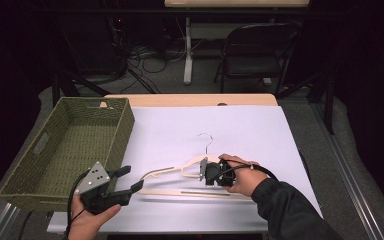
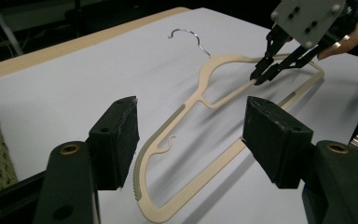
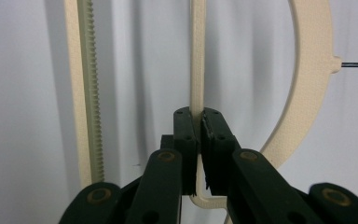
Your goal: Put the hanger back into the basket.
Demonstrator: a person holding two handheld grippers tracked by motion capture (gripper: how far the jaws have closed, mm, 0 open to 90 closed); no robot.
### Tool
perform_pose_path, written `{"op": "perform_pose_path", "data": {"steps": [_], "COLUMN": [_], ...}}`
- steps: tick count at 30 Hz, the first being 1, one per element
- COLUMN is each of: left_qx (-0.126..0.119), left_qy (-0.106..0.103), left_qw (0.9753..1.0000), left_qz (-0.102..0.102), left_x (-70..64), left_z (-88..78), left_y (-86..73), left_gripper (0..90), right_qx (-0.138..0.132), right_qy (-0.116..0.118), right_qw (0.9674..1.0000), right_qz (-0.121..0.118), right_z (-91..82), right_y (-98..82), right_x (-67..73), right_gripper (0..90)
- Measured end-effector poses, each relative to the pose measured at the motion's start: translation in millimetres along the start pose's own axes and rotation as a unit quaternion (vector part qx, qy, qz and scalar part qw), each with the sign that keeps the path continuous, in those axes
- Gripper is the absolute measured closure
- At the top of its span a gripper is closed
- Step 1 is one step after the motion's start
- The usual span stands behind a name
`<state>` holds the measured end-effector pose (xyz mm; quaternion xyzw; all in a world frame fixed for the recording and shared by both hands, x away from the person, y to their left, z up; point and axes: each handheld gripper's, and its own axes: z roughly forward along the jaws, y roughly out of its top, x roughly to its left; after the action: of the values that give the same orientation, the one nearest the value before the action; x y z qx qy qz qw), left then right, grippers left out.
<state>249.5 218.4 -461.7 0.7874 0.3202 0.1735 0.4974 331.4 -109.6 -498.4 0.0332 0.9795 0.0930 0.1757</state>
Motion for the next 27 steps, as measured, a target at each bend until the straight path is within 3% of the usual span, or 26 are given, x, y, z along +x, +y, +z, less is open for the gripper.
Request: {"op": "perform_pose_path", "data": {"steps": [9, 10, 19, 27], "left_qx": [0.032, 0.037, 0.057, 0.078], "left_qy": [-0.023, -0.032, -0.053, -0.084], "left_qw": [0.9992, 0.9988, 0.997, 0.9932], "left_qz": [-0.002, -0.001, 0.006, -0.021], "left_x": [1.4, 1.9, 0.6, 6.1], "left_z": [15.6, 19.6, 41.7, 66.8], "left_y": [14.2, 16.8, 20.2, 18.7], "left_gripper": [36.1, 36.1, 37.5, 38.6], "right_qx": [-0.011, -0.015, -0.035, -0.041], "right_qy": [-0.036, -0.043, -0.059, -0.072], "right_qw": [0.9988, 0.9983, 0.9955, 0.9935], "right_qz": [-0.033, -0.038, -0.066, -0.078], "right_z": [-5.6, -8.9, -19.6, -24.4], "right_y": [-4.3, -4.7, -3.6, -4.6], "right_x": [12.4, 16.2, 27.6, 31.3], "right_gripper": [85.5, 85.5, 85.5, 85.5]}}
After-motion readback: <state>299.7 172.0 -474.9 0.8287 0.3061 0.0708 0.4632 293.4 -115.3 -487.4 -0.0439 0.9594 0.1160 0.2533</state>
